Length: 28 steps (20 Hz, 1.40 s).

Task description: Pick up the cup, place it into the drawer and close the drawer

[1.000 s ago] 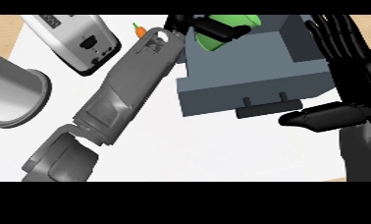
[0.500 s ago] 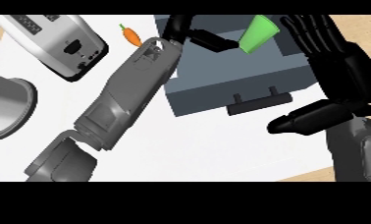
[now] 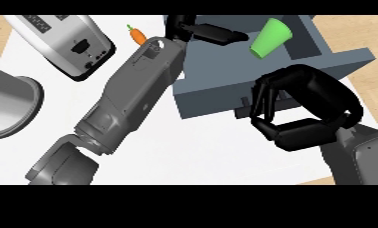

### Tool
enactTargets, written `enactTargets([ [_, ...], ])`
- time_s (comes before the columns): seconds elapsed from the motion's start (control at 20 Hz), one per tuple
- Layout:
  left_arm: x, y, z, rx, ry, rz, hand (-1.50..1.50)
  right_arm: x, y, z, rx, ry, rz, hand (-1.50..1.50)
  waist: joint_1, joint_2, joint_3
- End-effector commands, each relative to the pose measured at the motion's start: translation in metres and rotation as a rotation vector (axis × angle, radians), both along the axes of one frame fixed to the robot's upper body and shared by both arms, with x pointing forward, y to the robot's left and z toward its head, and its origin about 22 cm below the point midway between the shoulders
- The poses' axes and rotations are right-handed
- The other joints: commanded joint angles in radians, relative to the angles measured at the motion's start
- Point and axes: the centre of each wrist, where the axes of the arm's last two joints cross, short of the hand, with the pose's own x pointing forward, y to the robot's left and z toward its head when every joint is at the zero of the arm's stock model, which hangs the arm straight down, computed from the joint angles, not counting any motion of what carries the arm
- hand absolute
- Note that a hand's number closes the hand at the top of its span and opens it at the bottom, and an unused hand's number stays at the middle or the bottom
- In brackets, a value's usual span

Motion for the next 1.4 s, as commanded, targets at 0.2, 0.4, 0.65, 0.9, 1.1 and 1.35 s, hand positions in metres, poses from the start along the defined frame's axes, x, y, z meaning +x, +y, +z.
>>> enactTargets([
  [0.2, 0.001, 0.0, 0.0, -0.089, -0.001, 0.07, -1.5, -0.018, -0.02, -0.023, -0.419, 0.042, -0.013, -1.5, 0.073, -0.022, 0.002],
  [0.4, 0.001, 0.006, -0.009, -0.099, 0.012, 0.072, -1.5, -0.019, -0.018, -0.027, -0.56, -0.067, -0.144, -1.5, 0.135, -0.028, 0.002],
  [0.65, -0.005, 0.014, -0.026, -0.157, -0.003, 0.047, -1.5, -0.004, 0.003, -0.087, -0.685, -0.01, -0.206, -1.5, 0.187, -0.029, 0.001],
  [0.9, -0.005, 0.03, -0.032, -0.188, -0.014, 0.05, -1.5, 0.029, -0.007, -0.127, -0.783, 0.022, -0.168, -1.5, 0.223, -0.028, 0.002],
  [1.1, -0.007, 0.045, -0.036, -0.204, -0.01, 0.037, -1.5, 0.042, -0.004, -0.167, -0.862, 0.061, -0.216, 1.5, 0.261, -0.027, 0.003],
  [1.35, -0.016, 0.074, -0.062, -0.224, -0.008, 0.042, -1.5, 0.084, -0.01, -0.153, -0.739, 0.004, -0.286, 1.5, 0.273, -0.022, 0.004],
])
